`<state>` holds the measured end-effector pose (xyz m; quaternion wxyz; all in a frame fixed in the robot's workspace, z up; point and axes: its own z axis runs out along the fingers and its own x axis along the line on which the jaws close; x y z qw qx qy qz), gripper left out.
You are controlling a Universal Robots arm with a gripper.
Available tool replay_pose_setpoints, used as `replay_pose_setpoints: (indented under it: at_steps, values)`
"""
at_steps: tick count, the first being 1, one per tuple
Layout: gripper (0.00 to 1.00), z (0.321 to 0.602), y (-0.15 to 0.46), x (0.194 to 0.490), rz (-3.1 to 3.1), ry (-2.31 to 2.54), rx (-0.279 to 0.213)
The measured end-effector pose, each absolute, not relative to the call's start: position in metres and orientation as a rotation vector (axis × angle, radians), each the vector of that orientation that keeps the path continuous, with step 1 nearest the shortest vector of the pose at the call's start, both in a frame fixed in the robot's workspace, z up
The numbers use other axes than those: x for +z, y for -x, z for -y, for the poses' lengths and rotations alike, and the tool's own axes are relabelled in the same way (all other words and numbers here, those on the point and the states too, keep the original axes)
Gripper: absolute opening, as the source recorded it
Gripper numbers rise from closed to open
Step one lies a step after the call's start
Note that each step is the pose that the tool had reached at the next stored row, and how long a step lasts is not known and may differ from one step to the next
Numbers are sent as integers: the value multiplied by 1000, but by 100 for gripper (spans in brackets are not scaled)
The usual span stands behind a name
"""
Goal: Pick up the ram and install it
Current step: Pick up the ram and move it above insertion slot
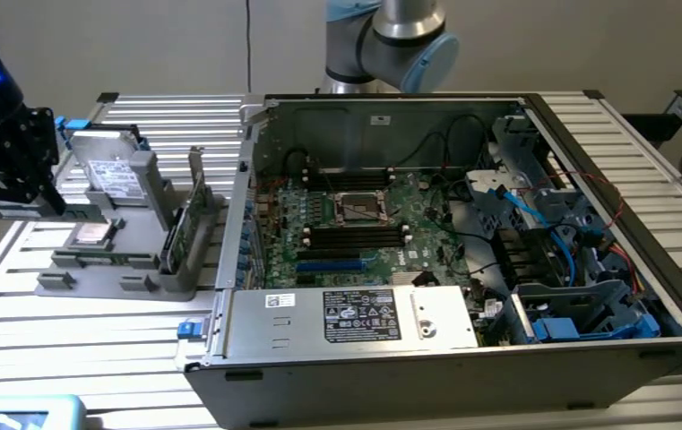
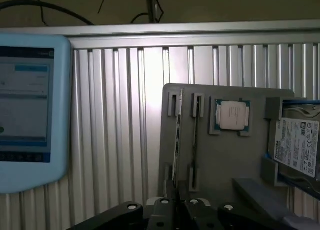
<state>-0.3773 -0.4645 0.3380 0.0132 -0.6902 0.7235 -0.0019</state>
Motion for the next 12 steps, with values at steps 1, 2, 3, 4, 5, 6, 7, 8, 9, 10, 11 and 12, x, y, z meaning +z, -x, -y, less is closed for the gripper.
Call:
replay_pose_setpoints:
  at_steps: [1, 2, 3, 4, 5, 6, 7, 8, 9, 10, 11, 12]
  values:
    - [14, 466, 375, 342, -2252, 2149, -2]
    - [14, 467, 372, 346, -2249, 2148, 2]
    - [14, 468, 369, 350, -2247, 2147, 5]
    - [14, 469, 366, 354, -2246, 2146, 9]
    - [14, 470, 363, 358, -2244, 2146, 11]
    - [14, 471, 360, 363, -2242, 2145, 14]
    - [14, 472, 357, 367, -2241, 2144, 16]
    - [14, 473, 354, 372, -2240, 2144, 18]
    - [14, 473, 351, 376, -2239, 2143, 20]
    - [14, 474, 347, 381, -2238, 2143, 22]
    - [14, 475, 344, 386, -2237, 2142, 24]
    - [14, 476, 341, 390, -2236, 2142, 25]
